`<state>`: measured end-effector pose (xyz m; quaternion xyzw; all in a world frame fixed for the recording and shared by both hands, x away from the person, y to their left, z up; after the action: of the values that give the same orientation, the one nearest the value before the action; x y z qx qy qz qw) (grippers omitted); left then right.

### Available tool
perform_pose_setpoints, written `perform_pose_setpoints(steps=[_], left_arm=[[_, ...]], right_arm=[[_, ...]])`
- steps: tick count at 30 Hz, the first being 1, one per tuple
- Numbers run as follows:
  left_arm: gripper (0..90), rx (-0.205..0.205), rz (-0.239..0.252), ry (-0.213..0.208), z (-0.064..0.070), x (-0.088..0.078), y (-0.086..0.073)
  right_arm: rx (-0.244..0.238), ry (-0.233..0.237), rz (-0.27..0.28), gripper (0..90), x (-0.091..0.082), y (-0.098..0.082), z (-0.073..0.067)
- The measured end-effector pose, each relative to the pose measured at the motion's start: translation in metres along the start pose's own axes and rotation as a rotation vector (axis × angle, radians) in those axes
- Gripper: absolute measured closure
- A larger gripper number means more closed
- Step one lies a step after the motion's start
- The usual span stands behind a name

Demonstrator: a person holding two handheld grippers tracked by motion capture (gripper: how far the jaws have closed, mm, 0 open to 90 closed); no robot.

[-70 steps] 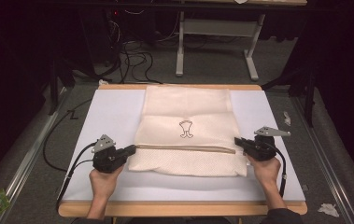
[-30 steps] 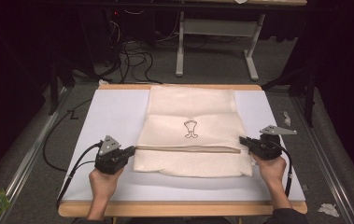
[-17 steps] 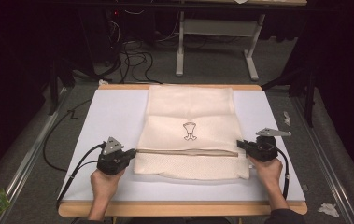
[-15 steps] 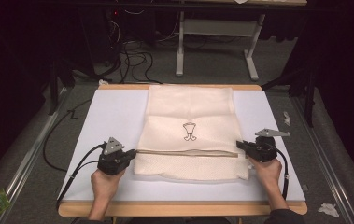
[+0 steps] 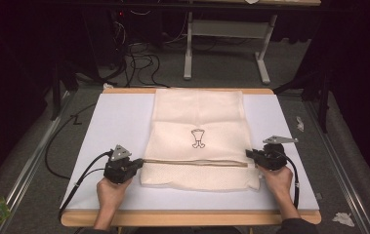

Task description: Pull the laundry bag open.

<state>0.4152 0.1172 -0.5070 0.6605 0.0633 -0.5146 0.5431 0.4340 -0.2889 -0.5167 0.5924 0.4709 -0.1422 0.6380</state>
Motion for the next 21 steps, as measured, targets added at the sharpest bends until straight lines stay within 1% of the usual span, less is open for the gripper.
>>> perform_pose_setpoints(steps=[1,4,5,6,8,9,11,13,14,16,17,18,19,20,21], left_arm=[[86.1,-0.001,0.0,-0.001,0.0,0.0,0.0],[86.0,0.0,-0.007,0.002,0.0,0.002,-0.001],[86.0,-0.001,-0.007,0.001,-0.001,0.003,-0.002],[85.8,-0.001,-0.007,0.004,-0.001,0.003,-0.002],[85.5,-0.002,-0.006,0.004,-0.001,0.003,-0.003],[84.9,-0.004,-0.006,0.004,-0.001,0.003,-0.003],[83.6,-0.006,0.0,0.005,-0.002,0.002,-0.003],[82.4,-0.006,0.003,0.004,-0.002,0.002,-0.002],[81.6,-0.005,0.007,0.003,-0.002,0.001,-0.002],[78.6,-0.005,0.013,0.002,-0.002,0.0,-0.001],[78.6,-0.005,0.018,0.002,-0.002,-0.001,-0.001],[74.5,-0.006,0.024,0.003,-0.002,-0.002,0.0],[74.5,-0.005,0.033,0.004,-0.002,-0.003,0.0],[71.1,0.001,0.048,-0.003,-0.002,-0.006,0.002],[70.0,0.001,0.048,-0.003,-0.002,-0.006,0.002]], right_arm=[[0.0,-0.003,0.004,80.6,0.001,0.0,0.0],[-0.002,-0.014,-0.007,75.7,0.001,-0.001,0.0],[-0.002,-0.014,-0.007,75.7,0.001,-0.001,0.0],[0.002,-0.018,-0.004,71.8,0.0,-0.001,0.001],[0.005,-0.019,-0.004,70.8,-0.001,-0.001,0.001],[0.002,-0.03,0.005,67.7,-0.003,-0.001,0.002],[-0.001,-0.04,0.016,66.0,-0.005,0.0,0.002],[-0.003,-0.039,0.02,65.2,-0.006,0.001,0.001],[-0.003,-0.041,0.038,63.7,-0.009,0.002,0.001],[0.003,-0.042,0.048,62.6,-0.012,0.003,0.0],[0.003,-0.042,0.048,62.6,-0.012,0.003,0.0],[-0.003,-0.043,0.059,61.5,-0.014,0.004,0.0],[-0.003,-0.043,0.059,61.5,-0.014,0.004,0.0],[0.001,-0.043,0.072,59.8,-0.017,0.004,-0.001],[0.001,-0.043,0.072,59.8,-0.017,0.004,-0.001]])
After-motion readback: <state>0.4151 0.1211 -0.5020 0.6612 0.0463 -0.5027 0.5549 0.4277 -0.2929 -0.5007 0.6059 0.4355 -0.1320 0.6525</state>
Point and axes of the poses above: each handheld gripper's, and its own axes: x roughly forward along the jaws, y roughly out of its top, z roughly to its right, the point moved 9 cm from there along x, roughly forward along the jaws, and after that the axes turned 9 degrees about -z, right-handed, at the moved point
